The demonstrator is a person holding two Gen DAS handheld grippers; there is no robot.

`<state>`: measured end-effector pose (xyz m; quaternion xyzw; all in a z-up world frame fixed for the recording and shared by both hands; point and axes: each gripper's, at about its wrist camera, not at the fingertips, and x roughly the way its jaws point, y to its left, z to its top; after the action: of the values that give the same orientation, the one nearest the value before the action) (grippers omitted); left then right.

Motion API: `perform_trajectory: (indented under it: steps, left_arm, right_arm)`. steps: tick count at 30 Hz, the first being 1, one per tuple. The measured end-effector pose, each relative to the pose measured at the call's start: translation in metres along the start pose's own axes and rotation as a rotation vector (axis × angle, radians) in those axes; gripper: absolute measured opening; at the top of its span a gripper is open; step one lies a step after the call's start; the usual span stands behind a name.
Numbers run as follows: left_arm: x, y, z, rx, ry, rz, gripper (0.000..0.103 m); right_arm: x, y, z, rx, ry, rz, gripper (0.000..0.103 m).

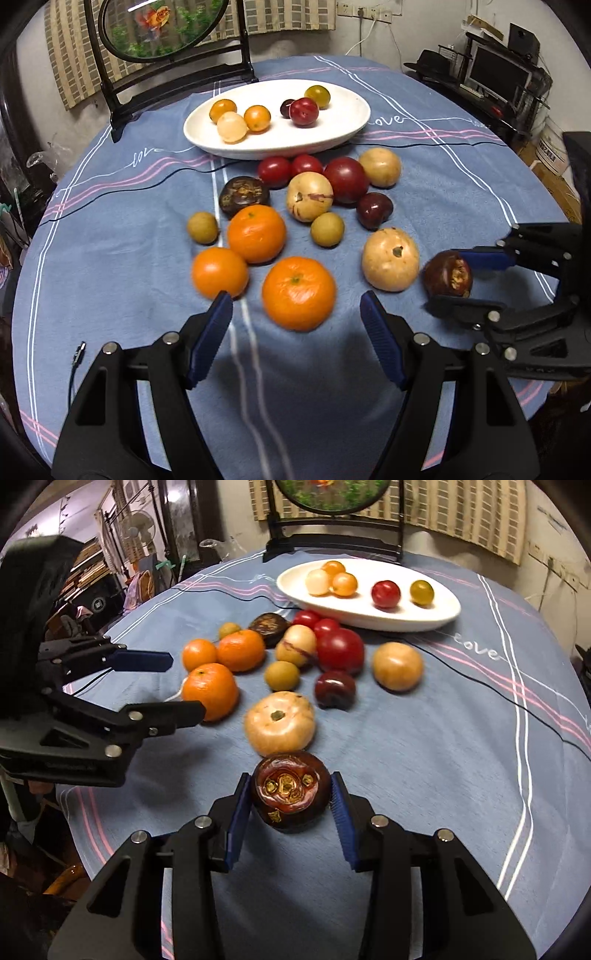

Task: Organize fruits
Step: 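Grasp a mandarin orange with the left gripper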

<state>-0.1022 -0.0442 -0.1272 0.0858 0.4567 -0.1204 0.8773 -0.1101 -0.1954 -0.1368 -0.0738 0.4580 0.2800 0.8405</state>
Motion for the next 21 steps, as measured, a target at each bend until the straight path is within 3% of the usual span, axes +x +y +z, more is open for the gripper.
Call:
perform_trajectory:
  steps: [3, 4, 5, 6, 21]
  left_arm:
    - [0.01, -0.006, 0.004, 0.013, 0.007, 0.006, 0.071]
    - [0.013, -0.007, 0.005, 0.015, 0.014, 0.009, 0.065]
    - [0.018, -0.006, 0.006, 0.007, 0.028, 0.015, 0.052]
    - [0.02, -0.006, 0.007, 0.007, 0.028, 0.034, 0.047]
    - [0.006, -0.004, -0.005, 0.025, -0.023, 0.066, 0.046]
  right_arm:
    - [-0.001, -0.006, -0.003, 0.013, 0.0, 0.004, 0.043]
    - [-0.002, -0.006, -0.005, 0.013, 0.0, 0.004, 0.043]
    - [-0.002, -0.007, -0.006, 0.014, 0.0, 0.005, 0.043]
    - [-0.002, -0.007, -0.006, 0.017, -0.001, 0.007, 0.043]
    - [-0.002, -0.003, -0.008, 0.028, -0.01, 0.015, 0.043]
